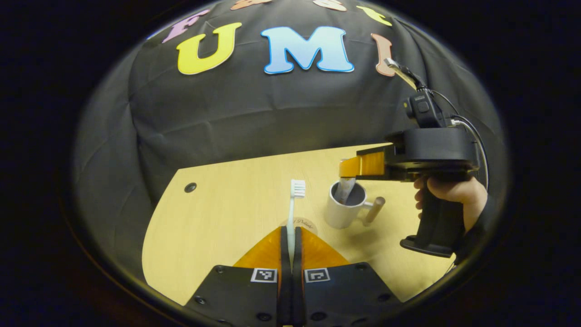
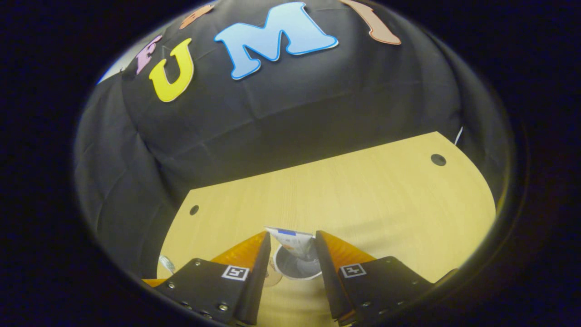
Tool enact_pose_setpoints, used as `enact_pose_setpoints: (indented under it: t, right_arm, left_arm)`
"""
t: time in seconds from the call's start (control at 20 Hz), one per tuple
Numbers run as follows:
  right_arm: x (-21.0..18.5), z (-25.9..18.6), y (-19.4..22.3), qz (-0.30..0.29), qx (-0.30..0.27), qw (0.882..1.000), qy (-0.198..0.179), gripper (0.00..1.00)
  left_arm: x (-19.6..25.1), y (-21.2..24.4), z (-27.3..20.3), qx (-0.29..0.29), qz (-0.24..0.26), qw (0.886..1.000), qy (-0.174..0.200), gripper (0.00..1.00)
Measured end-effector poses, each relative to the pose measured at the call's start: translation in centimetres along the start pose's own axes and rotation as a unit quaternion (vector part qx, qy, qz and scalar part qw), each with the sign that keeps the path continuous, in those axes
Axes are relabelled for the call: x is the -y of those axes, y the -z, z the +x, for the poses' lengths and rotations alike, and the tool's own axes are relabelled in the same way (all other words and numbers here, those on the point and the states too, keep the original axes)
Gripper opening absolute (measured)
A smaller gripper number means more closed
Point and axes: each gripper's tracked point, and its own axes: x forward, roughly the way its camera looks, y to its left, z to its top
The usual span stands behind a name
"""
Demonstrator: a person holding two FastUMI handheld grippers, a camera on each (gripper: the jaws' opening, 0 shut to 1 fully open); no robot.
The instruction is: Put the toothbrush and toothpaste on the desktop into the cup, then pick up the cup and place it on the coaster on the desktop.
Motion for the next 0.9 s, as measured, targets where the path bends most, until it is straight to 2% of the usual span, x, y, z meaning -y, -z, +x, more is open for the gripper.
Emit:
enact_pose_setpoints:
  t: [0.05,0.55,0.9]
  right_arm:
    - [0.0,-0.3,-0.2,-0.001,0.004,1.0,0.001,0.58]
    - [1.5,-2.9,-2.5,0.015,0.04,0.999,0.009,0.58]
    - [4.3,-3.8,-2.9,0.019,0.045,0.998,0.034,0.58]
  left_arm:
    - [0.0,-0.1,-0.1,0.003,0.001,1.0,0.001,0.08]
    - [1.9,-1.4,0.2,0.029,0.018,0.999,0.026,0.07]
    - [5.4,-5.4,1.8,0.072,0.056,0.994,0.058,0.08]
